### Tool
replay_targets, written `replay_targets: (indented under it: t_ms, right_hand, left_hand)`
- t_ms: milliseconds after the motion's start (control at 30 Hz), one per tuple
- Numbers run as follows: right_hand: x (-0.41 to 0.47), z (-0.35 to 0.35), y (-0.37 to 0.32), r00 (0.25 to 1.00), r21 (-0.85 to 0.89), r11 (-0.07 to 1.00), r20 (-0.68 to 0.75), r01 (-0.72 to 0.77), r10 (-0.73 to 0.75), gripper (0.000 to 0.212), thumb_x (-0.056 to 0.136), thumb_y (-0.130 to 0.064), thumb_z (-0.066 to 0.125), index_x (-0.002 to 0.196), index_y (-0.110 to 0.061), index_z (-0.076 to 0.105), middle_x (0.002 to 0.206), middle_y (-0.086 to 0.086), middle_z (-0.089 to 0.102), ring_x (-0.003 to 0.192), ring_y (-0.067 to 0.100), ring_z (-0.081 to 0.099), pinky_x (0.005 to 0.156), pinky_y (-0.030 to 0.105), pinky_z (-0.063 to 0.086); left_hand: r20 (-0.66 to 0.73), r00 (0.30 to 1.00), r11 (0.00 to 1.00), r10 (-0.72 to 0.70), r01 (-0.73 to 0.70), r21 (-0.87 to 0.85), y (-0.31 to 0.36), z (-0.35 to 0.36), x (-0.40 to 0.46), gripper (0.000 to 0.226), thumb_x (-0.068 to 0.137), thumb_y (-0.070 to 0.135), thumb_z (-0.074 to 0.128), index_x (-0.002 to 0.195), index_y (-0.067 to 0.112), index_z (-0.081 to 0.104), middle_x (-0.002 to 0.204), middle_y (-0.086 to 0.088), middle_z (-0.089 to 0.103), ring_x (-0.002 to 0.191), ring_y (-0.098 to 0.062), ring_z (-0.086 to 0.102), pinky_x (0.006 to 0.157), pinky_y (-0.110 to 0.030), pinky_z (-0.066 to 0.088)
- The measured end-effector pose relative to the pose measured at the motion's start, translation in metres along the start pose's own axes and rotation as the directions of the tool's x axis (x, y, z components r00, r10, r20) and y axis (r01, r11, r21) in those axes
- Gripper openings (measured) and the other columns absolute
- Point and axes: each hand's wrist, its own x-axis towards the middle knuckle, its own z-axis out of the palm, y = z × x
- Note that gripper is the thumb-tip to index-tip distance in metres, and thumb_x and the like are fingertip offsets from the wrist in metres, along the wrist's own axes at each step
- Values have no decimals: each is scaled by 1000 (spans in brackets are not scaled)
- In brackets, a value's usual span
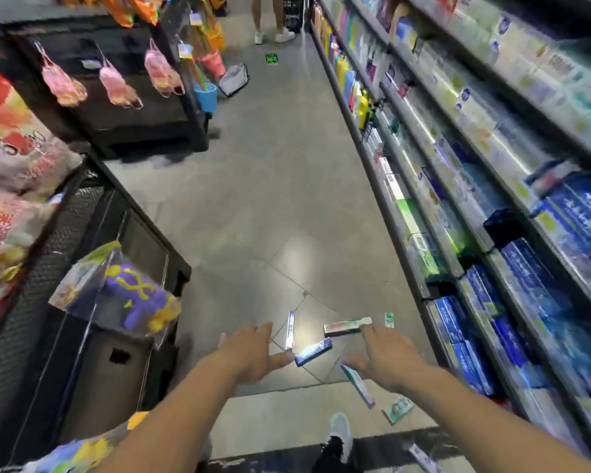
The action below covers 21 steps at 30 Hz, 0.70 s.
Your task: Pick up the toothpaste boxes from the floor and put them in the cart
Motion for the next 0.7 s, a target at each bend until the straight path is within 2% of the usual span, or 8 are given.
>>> replay_targets:
  t_ms: [167, 333, 433, 500, 633, 700]
  right_hand:
    - [95, -6, 4, 996, 95, 992, 49, -78, 74, 70, 89, -65, 47, 140, -18, 38, 140, 6, 48, 128, 25, 45, 100, 35, 39]
    - [197, 40, 4, 979, 244, 952, 123, -187, 161, 65, 91, -59, 49, 139, -18, 38, 137, 6, 49, 125, 26, 46, 98, 35, 39]
    - [270, 107, 12, 955, 345, 896, 192, -280, 224, 65, 91, -57, 51, 141, -17, 36, 136, 6, 51, 123, 26, 51, 98, 36, 41]
    - [322, 163, 19, 934, 392, 852, 231, -347, 273, 68, 92, -56, 52, 142, -14, 35, 138, 8, 49, 126, 26, 49, 100, 35, 40]
    - [412, 282, 33, 864, 446, 743, 329, -498, 382, 62, 93, -54, 54, 136, -11, 40, 136, 12, 51, 127, 29, 49, 101, 33, 38]
    - [455, 345, 38, 834, 517, 655, 359, -551, 418, 59, 89, -52, 60, 128, -9, 47, 127, 13, 57, 119, 29, 55, 98, 34, 42]
  left_hand:
    - [45, 999, 1000, -1, 2, -16, -3, -24, 97, 93, 86, 77, 36, 155, 19, 13, 156, -8, 28, 142, -27, 29, 113, -49, 24]
    - [131, 991, 999, 36, -31, -38, -14, -2, 220, 92, 85, 77, 38, 152, 15, 19, 153, -11, 32, 140, -29, 32, 111, -46, 28]
    - [162, 985, 998, 53, -46, -47, -29, 45, 312, 90, 88, 71, 43, 150, 11, 21, 151, -15, 33, 139, -30, 33, 113, -41, 30]
    - [191, 981, 999, 35, -38, 10, -38, 86, 376, 85, 91, 67, 43, 148, 7, 24, 150, -16, 35, 137, -32, 36, 111, -39, 32]
    - [217, 976, 988, 32, -64, 139, -53, 170, 493, 78, 91, 66, 44, 139, 5, 33, 144, -17, 41, 131, -33, 42, 103, -39, 35]
    - [259, 965, 985, 46, -86, 148, -59, 211, 544, 75, 94, 61, 44, 140, 3, 33, 143, -19, 41, 130, -34, 43, 103, -39, 35]
